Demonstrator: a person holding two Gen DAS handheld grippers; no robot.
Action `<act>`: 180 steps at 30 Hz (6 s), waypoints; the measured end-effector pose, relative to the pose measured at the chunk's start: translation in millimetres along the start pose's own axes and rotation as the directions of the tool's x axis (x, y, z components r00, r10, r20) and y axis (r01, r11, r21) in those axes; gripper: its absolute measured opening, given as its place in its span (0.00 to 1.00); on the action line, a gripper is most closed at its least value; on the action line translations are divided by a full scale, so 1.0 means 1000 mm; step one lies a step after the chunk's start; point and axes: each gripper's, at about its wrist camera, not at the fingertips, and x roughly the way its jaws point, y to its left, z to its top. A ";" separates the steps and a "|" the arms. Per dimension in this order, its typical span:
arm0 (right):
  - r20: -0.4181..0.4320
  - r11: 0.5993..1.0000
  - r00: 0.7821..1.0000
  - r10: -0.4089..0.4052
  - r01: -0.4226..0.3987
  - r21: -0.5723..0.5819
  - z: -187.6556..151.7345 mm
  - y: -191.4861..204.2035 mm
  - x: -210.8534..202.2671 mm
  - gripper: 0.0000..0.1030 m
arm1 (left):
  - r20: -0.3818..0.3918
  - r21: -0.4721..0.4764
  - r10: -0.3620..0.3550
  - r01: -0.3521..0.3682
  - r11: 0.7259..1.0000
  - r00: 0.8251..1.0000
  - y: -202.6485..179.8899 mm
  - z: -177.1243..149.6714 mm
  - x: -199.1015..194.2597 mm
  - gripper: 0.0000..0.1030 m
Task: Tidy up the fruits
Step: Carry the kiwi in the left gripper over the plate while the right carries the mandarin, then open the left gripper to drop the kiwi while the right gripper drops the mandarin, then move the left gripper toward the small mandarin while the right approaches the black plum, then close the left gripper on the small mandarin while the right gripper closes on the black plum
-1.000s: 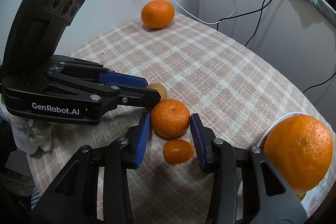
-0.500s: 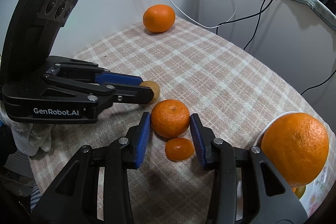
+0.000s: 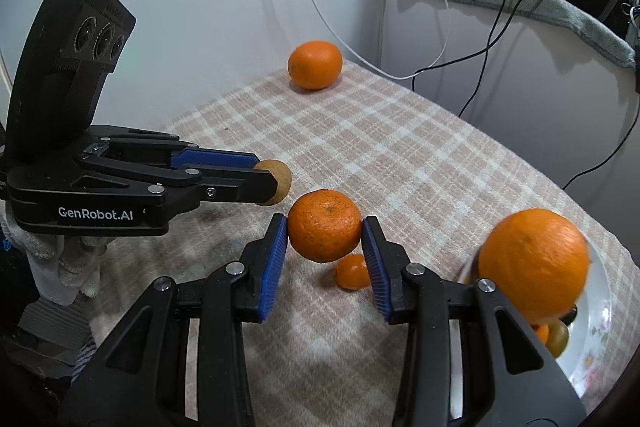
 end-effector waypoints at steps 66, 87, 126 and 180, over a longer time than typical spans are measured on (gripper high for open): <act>0.003 0.948 0.983 -0.184 0.177 0.264 -0.106 -0.155 -0.099 0.39 | -0.129 0.197 -0.115 0.139 0.970 0.985 -0.177 -0.022 0.083 0.24; 0.035 0.944 0.978 -0.205 0.188 0.272 -0.102 -0.147 -0.111 0.74 | -0.077 0.254 -0.061 0.078 0.964 0.995 -0.173 -0.026 0.064 0.62; 0.040 0.984 0.998 0.051 -0.057 0.170 -0.060 -0.041 -0.066 0.51 | -0.087 0.281 0.044 -0.018 0.960 0.995 -0.062 -0.017 0.043 0.46; -0.095 0.892 0.946 -0.310 0.324 0.315 -0.027 -0.020 0.021 0.20 | -0.084 0.277 -0.082 0.102 0.955 0.993 -0.007 0.003 0.039 0.21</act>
